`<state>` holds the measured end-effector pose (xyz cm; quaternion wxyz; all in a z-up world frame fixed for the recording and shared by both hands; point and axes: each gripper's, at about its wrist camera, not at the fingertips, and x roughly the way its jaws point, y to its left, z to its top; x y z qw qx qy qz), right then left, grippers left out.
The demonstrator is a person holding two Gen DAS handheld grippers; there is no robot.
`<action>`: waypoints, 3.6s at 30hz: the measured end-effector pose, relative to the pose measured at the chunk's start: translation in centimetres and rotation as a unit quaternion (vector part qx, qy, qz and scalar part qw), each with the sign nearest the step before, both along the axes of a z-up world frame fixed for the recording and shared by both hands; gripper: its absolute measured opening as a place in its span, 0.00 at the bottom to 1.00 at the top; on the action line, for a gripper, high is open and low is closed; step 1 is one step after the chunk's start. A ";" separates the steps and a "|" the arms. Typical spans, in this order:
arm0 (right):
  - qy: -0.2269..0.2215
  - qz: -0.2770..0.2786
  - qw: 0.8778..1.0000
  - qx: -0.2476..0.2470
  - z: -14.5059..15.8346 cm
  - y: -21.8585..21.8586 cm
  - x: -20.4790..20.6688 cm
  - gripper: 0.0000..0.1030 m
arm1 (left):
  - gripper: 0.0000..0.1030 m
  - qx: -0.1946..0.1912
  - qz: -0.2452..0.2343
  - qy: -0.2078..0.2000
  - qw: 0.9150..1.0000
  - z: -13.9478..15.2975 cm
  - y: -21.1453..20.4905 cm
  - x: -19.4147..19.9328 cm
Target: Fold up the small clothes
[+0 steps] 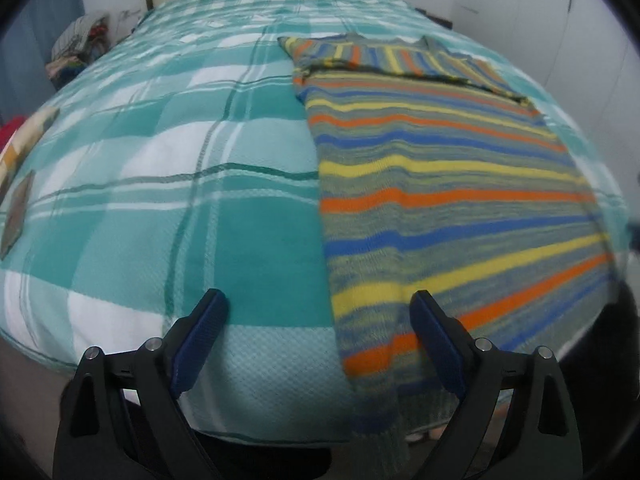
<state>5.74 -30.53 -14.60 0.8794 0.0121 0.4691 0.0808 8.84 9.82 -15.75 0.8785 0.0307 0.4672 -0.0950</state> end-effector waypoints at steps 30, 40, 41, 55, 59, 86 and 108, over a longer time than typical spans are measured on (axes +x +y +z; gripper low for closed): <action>-0.073 -0.026 0.949 0.307 5.5 -5.1 20.5 0.06 | 0.03 -0.257 0.035 0.035 0.965 7.6 1.4 25.3; -0.001 -0.088 0.939 0.333 0.9 -8.3 35.7 0.10 | 0.23 -0.311 0.123 0.102 0.937 3.3 1.9 38.5; -0.008 -0.114 0.929 0.353 0.0 -9.2 36.8 0.12 | 0.30 -0.313 0.145 0.088 0.934 3.6 2.5 38.9; 0.019 -0.044 0.973 0.228 2.1 -8.8 27.9 0.50 | 0.70 -0.164 0.006 0.094 0.982 3.4 1.0 24.6; 0.065 -0.011 0.966 0.250 -0.9 -6.8 22.9 0.56 | 0.67 -0.129 0.019 0.108 0.986 0.9 -0.8 22.9; -0.006 -0.014 0.995 0.100 3.6 -4.1 19.7 0.41 | 0.73 -0.066 -0.016 -0.051 0.996 8.0 -2.2 18.2; -0.096 -0.033 0.995 0.018 1.0 4.9 10.5 0.67 | 0.96 -0.002 0.011 -0.092 0.996 2.1 -8.8 9.5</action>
